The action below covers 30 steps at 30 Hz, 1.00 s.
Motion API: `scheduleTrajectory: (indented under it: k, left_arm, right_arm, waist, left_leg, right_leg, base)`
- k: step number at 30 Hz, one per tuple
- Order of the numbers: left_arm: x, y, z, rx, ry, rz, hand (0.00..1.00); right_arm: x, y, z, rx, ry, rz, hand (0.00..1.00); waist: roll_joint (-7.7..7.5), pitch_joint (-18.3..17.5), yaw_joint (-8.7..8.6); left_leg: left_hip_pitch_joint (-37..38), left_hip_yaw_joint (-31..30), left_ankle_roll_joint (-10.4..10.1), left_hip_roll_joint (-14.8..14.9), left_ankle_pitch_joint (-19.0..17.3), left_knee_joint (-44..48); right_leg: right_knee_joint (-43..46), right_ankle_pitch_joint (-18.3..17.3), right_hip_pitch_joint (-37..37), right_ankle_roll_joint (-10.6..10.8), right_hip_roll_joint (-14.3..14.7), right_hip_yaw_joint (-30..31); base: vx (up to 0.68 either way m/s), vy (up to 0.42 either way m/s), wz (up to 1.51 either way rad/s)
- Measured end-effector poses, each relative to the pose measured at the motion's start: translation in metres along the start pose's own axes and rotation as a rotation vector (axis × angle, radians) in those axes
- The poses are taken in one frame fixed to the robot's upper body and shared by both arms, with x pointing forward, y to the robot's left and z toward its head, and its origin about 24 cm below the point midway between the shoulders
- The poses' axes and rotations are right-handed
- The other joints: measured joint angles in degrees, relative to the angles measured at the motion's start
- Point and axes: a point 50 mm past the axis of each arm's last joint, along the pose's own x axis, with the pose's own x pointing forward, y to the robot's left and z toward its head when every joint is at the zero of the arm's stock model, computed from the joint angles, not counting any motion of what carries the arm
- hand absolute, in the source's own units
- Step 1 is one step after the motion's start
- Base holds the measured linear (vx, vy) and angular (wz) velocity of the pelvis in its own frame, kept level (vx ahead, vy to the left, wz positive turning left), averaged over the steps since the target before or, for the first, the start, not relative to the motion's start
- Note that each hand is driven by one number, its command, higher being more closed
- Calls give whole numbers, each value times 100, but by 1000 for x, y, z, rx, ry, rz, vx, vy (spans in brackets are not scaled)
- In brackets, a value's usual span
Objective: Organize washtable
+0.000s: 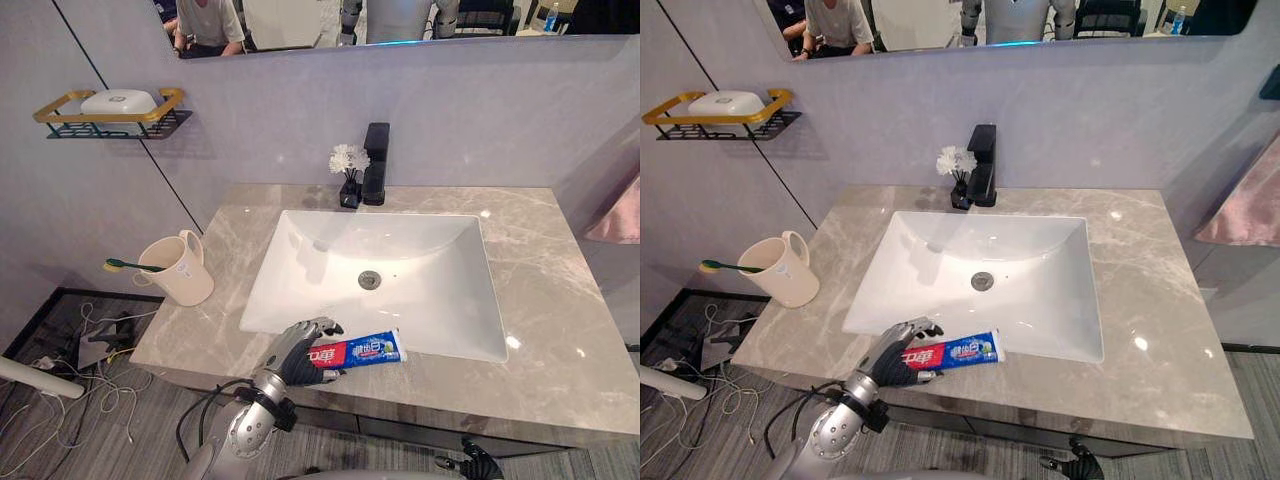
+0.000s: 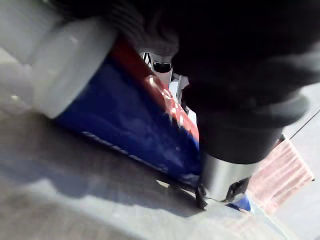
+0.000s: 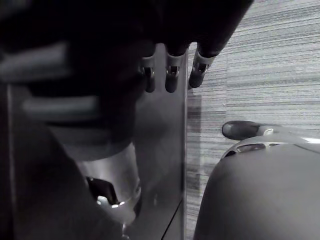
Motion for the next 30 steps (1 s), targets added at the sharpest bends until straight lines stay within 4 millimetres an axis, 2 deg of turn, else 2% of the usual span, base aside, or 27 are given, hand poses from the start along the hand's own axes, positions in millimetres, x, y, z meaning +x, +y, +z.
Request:
scheduleTrajectory:
  k: [1, 10, 16, 22, 24, 28, 30]
  left_arm:
    - [1, 2, 0, 3, -1, 7, 100]
    - [1, 7, -4, -3, 18, 25, 100]
    - [-3, 5, -9, -35, 56, 31, 100]
    - [-2, 12, -14, -75, 109, 103, 100]
    - [-2, 16, -17, -105, 135, 136, 100]
    - [1, 14, -14, -161, 132, 160, 100]
    - [2, 15, -11, -192, 127, 178, 100]
  right_arm:
    - [0, 0, 1, 0, -4, 1, 0]
    - [0, -2, 4, 17, -17, -17, 0]
    - [-1, -11, 15, 157, -78, -78, 0]
    - [-13, -42, 33, 316, -217, -233, 0]
    - [-22, -61, 43, 393, -294, -317, 0]
    - [-44, -97, 59, 509, -430, -490, 0]
    - [-61, -117, 70, 555, -526, -589, 0]
  waist:
    - [2, -1, -43]
    - [2, -2, -43]
    - [5, -5, -65]
    - [11, -18, -127]
    - [-13, -17, -215]
    - [-35, -41, -221]
    - [-58, -45, -232]
  left_leg:
    - [6, 10, -1, 3, 0, -11]
    - [75, 167, -9, 22, -19, -33]
    - [84, 393, -3, 50, -46, -29]
    - [20, 608, 4, 74, -58, -27]
    - [14, 682, -1, 85, -69, -24]
    - [19, 852, -13, 125, -88, -15]
    - [80, 949, -32, 150, -125, -7]
  right_leg:
    - [-5, 0, -4, 0, 4, 13]
    - [-22, 16, -11, -5, 16, 176]
    - [-27, 89, -121, -13, 57, 418]
    - [-27, 166, -298, -15, 69, 635]
    - [-27, 174, -343, -18, 85, 717]
    - [-24, 209, -414, -32, 142, 882]
    - [-24, 212, -402, -34, 175, 975]
  base:
    - [0, -7, -10]
    - [-13, -2, -8]
    - [-40, -2, -20]
    - [-29, -1, -20]
    - [-23, -8, -17]
    - [-10, -14, -24]
    - [-6, -21, -25]
